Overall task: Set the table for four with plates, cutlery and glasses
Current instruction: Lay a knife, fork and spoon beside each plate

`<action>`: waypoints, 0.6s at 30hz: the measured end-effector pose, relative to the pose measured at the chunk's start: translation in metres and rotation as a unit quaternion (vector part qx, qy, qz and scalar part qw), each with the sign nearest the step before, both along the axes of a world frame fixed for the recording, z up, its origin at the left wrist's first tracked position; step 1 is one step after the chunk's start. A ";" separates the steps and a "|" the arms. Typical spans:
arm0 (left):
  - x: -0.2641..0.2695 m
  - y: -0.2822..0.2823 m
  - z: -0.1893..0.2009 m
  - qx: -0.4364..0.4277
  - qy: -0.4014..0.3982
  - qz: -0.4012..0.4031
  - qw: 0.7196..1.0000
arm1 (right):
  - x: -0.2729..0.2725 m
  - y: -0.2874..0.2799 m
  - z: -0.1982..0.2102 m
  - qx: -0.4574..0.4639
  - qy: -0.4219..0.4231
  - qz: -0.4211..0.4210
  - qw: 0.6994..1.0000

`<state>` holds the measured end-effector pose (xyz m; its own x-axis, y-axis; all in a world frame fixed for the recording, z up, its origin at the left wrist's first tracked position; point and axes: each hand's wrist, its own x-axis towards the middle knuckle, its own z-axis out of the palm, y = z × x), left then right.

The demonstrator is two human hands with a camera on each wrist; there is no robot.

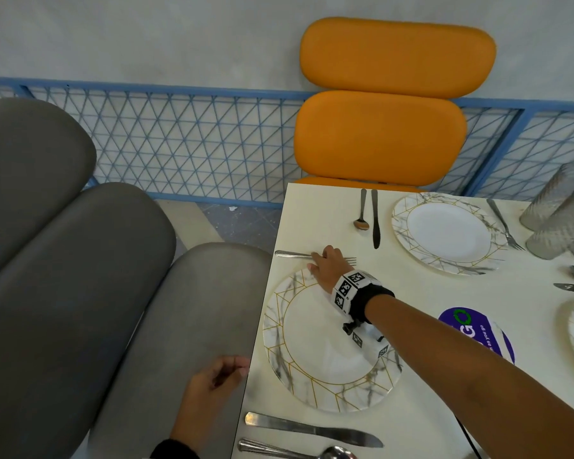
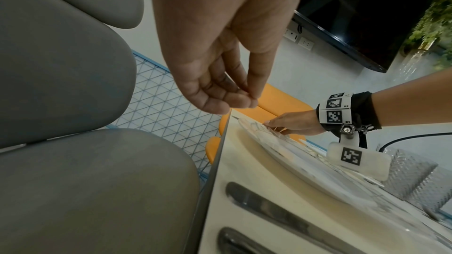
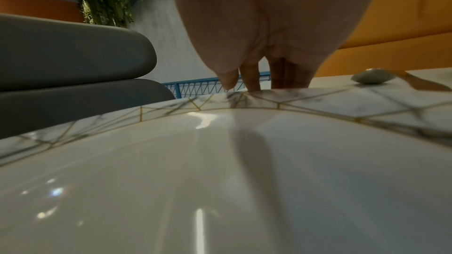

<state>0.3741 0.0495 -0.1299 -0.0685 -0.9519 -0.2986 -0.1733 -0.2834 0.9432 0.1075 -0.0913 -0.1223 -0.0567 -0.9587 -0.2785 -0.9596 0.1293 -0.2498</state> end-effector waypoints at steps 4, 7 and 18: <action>0.000 0.001 0.000 0.002 -0.012 -0.003 1.000 | -0.001 0.002 -0.003 -0.008 0.004 0.006 1.000; 0.001 0.002 0.000 0.002 -0.015 0.008 1.000 | -0.001 0.003 -0.001 -0.017 -0.015 0.007 1.000; -0.014 0.000 0.025 -0.004 -0.002 0.033 0.999 | -0.059 0.052 0.028 -0.120 -0.075 -0.062 0.988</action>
<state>0.3601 0.0491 -0.1049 -0.0035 -0.9568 -0.2906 -0.1581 -0.2864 0.9450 0.0482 -0.0391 -0.0946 -0.1537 -0.9864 -0.0577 -0.8900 0.1635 -0.4256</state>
